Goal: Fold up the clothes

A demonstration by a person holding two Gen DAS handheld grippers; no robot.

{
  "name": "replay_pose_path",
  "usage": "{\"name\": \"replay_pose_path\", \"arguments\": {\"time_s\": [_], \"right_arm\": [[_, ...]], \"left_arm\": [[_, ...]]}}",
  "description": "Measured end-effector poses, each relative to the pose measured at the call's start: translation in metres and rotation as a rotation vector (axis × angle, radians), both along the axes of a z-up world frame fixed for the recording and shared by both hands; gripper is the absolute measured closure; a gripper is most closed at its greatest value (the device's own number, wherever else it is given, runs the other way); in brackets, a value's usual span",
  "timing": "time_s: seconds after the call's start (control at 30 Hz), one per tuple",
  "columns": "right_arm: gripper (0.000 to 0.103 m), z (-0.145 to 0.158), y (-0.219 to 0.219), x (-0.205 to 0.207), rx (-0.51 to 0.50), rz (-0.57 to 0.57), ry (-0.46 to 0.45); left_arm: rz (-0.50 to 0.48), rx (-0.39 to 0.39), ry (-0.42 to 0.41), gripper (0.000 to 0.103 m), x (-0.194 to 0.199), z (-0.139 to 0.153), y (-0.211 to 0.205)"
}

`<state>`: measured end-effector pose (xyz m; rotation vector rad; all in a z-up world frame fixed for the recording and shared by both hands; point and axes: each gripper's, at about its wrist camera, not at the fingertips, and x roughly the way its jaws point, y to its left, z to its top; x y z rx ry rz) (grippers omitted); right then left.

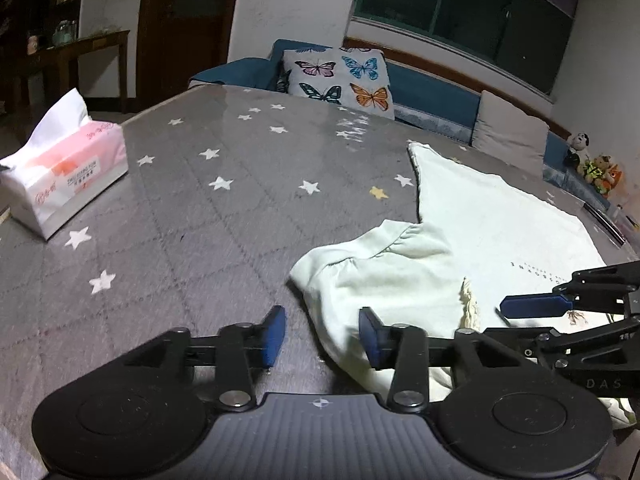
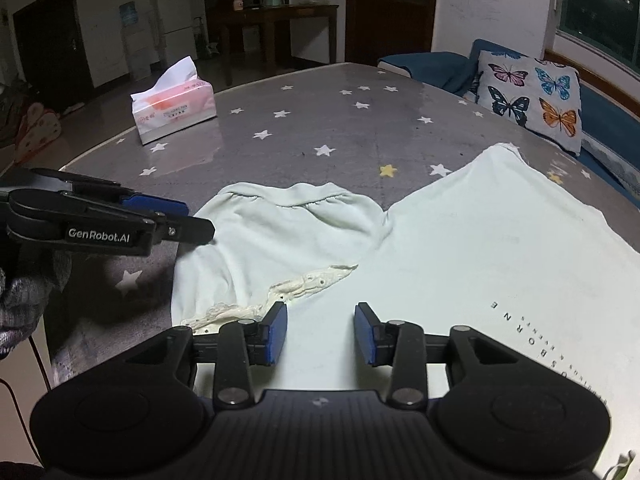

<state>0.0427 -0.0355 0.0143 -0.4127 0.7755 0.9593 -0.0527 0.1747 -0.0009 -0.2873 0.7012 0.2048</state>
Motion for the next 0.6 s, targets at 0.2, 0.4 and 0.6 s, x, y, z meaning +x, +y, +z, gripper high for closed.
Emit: {"name": "replay_pose_path", "arguments": {"time_s": [0.2,0.4,0.6], "right_arm": [[0.066,-0.003,-0.002,-0.005,0.006,-0.013,0.019],[0.066,-0.007,-0.001,-0.01,0.011,-0.011,0.018],[0.066,-0.009,-0.006,-0.006,0.041,-0.021,0.049]], "left_arm": [[-0.02,-0.023,-0.011,0.091,0.004,-0.003,-0.001],[-0.039,-0.057,-0.072,0.1,0.003,0.011,-0.003],[-0.172,-0.059,-0.196,0.101,-0.001,0.041,-0.029]]}}
